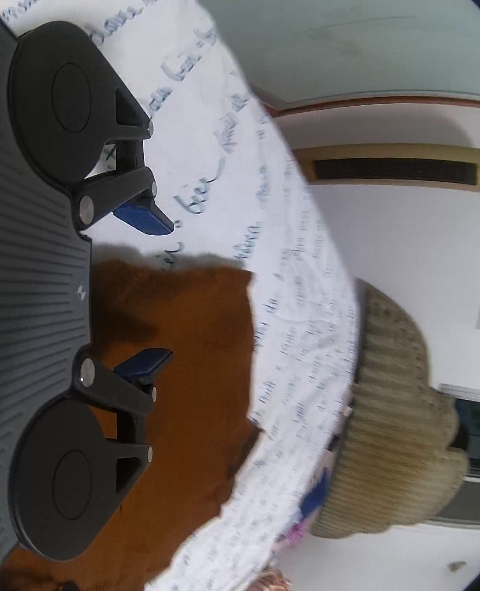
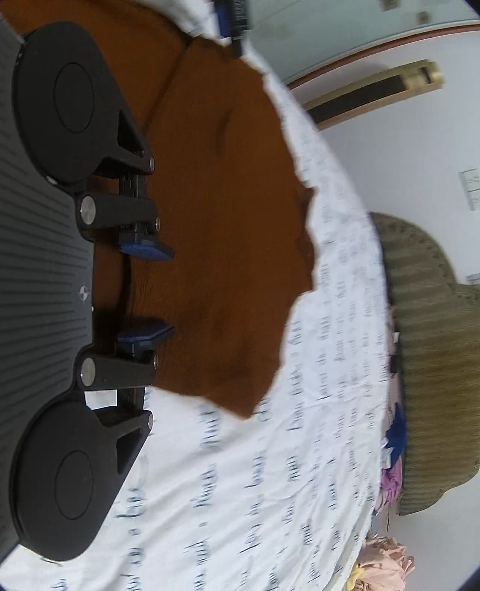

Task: Fold small clothes
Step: 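Move both open tools down to the hem of the brown sweater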

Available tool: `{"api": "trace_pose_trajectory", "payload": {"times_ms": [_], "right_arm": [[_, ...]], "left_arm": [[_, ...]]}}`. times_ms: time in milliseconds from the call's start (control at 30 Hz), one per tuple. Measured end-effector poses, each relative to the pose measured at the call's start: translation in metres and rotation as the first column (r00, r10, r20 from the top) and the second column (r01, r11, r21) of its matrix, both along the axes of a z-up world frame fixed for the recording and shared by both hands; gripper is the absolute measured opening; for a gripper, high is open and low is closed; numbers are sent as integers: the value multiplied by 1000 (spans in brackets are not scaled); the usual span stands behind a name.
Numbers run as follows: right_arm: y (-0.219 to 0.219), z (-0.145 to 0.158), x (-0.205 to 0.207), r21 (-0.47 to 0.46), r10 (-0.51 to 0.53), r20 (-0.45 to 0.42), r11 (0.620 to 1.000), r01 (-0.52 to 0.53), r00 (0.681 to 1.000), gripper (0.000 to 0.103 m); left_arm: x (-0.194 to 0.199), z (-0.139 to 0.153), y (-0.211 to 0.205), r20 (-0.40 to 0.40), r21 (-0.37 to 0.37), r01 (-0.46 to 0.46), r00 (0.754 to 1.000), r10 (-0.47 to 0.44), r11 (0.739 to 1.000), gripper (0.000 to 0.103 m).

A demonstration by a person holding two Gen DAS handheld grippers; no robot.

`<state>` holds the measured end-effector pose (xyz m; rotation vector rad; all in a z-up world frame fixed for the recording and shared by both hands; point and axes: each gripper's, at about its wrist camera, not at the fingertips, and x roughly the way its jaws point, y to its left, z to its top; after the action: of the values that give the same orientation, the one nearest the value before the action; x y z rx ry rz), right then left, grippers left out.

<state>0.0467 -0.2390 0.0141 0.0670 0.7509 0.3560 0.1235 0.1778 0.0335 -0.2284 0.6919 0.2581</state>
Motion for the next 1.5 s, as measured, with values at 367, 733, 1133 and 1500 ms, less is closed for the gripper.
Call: {"api": "trace_pose_trajectory", "payload": {"times_ms": [367, 733, 1133, 1500], "right_arm": [[-14, 16, -24, 91, -33, 28, 995, 30, 999, 46], [-2, 26, -144, 109, 198, -18, 975, -195, 980, 49], [1, 8, -200, -94, 148, -22, 984, -150, 989, 59], [-74, 4, -237, 262, 69, -95, 964, -42, 993, 63]], "left_arm": [[-33, 1, 26, 53, -135, 8, 999, 0, 991, 71], [-160, 10, 0, 41, -39, 256, 966, -254, 966, 72], [-194, -18, 7, 31, -79, 252, 968, -250, 965, 72], [-274, -22, 1, 98, -197, 449, 893, -439, 871, 73]]}}
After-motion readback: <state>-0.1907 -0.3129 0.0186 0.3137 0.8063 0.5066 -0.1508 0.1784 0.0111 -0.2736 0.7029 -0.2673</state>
